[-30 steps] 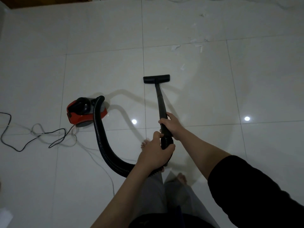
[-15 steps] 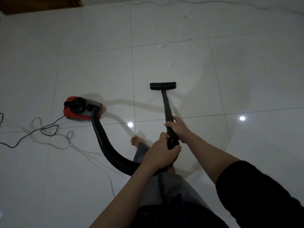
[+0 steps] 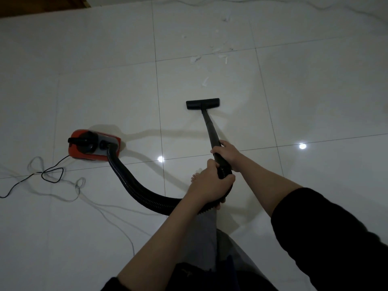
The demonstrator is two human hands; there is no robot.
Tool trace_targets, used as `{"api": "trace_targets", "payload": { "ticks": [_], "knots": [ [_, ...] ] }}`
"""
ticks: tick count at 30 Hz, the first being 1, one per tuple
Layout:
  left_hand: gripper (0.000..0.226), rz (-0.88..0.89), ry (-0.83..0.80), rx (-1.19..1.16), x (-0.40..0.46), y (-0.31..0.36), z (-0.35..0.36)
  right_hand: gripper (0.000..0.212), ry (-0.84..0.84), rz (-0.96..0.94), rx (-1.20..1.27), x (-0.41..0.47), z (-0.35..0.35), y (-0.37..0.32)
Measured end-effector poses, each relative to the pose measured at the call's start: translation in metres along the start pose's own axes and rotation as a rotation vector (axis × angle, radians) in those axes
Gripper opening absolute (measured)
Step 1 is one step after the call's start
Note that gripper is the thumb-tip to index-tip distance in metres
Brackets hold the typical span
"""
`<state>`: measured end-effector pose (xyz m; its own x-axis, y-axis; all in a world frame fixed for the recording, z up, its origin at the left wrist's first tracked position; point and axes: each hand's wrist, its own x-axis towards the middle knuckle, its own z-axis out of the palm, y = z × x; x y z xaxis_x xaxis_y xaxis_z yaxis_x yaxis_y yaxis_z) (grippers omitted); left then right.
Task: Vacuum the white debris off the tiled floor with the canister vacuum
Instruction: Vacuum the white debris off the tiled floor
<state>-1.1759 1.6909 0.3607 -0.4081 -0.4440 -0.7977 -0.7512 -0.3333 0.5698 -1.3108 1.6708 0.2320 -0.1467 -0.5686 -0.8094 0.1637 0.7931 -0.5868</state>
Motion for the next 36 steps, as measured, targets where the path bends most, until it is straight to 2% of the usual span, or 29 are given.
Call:
{"api": "trace_targets", "payload": {
  "ticks": [5, 11, 20, 22, 27, 36],
  "knots": [
    [0.032, -0.013, -0.02, -0.023, 0.024, 0.027, -0.014, 0.039, -0.014, 0.018, -0.009, 0.022, -0.013, -0.029],
    [0.033, -0.026, -0.029, -0.018, 0.049, 0.065, -0.038, 0.028, -0.022, 0.025, -0.002, 0.047, -0.03, -0.072],
    [0.036, -0.018, 0.001, 0.04, 0.101, 0.117, -0.084, 0.029, -0.034, 0.023, 0.007, 0.099, -0.047, -0.137],
    [0.036, -0.032, 0.001, 0.034, 0.112, 0.13, -0.094, 0.033, -0.031, 0.023, 0.0, 0.115, -0.051, -0.15],
    [0.034, -0.034, 0.02, 0.037, 0.145, 0.168, -0.121, 0.065, -0.054, 0.062, 0.02, 0.152, -0.064, -0.192],
    [0.032, -0.055, 0.042, 0.017, 0.204, 0.237, -0.169, 0.072, -0.073, 0.077, -0.003, 0.211, -0.092, -0.272]
  ]
}}
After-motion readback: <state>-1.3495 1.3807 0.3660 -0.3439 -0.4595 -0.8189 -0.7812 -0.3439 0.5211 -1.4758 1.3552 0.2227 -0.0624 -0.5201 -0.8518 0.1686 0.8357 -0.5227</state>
